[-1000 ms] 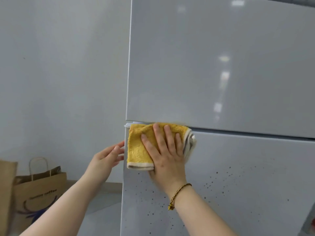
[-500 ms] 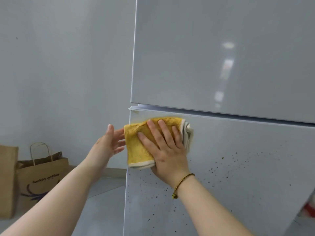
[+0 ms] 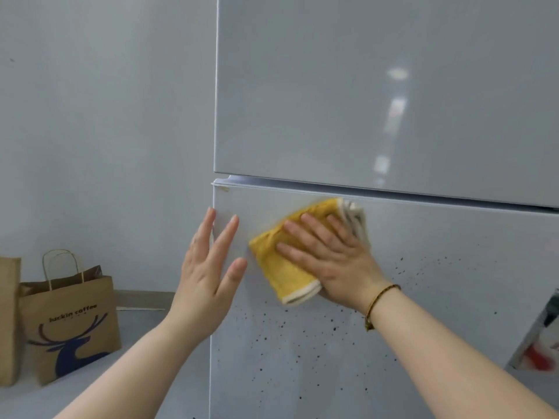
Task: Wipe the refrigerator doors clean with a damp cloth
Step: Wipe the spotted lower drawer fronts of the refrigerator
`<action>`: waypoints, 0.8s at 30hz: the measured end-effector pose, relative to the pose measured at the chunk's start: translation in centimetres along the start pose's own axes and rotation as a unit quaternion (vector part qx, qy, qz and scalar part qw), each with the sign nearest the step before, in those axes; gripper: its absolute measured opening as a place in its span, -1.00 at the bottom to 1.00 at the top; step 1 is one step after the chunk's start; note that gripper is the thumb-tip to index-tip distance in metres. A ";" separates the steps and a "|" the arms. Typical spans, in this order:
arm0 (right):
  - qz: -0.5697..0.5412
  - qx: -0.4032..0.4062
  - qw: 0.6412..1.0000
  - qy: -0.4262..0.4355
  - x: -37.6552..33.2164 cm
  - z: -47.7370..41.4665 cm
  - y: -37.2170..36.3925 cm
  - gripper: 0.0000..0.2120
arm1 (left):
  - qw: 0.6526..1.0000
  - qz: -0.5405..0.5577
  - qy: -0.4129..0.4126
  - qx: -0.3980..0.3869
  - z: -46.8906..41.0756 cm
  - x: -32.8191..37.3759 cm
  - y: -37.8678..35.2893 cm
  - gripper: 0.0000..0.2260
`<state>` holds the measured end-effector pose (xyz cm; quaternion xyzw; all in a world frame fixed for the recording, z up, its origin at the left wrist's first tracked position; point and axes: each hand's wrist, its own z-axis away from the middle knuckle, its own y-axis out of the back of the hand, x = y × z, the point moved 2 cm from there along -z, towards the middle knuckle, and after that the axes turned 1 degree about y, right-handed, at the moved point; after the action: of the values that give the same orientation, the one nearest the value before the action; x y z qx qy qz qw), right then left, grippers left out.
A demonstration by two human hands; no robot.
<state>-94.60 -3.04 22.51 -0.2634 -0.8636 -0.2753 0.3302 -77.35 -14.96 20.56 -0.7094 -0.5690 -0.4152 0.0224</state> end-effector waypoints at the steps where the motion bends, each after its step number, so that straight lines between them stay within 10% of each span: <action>1: 0.007 0.006 0.999 -0.042 0.8 0.1 0.4 -0.43 | 0.999 -0.040 -0.019 0.010 0.1 -0.1 -0.4 -0.37; 6: 0.003 -0.002 0.990 -0.143 -2.6 1.9 -0.6 -0.23 | 0.968 -0.241 -0.062 0.043 0.0 -1.0 -2.3 -0.48; 14: 0.011 -0.032 0.992 0.122 1.7 5.1 0.0 -0.47 | 0.947 -0.312 -0.042 0.070 0.2 -0.1 -2.9 -0.47; 24: -0.029 0.004 0.931 -0.364 2.2 5.4 0.6 -0.22 | 0.941 -0.311 -0.120 0.063 -0.2 1.5 -6.2 -0.46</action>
<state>-97.92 1.44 20.87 -0.3188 -0.9330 -0.1665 -0.0144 -82.56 -11.73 18.90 -0.5393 -0.7845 -0.2763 -0.1318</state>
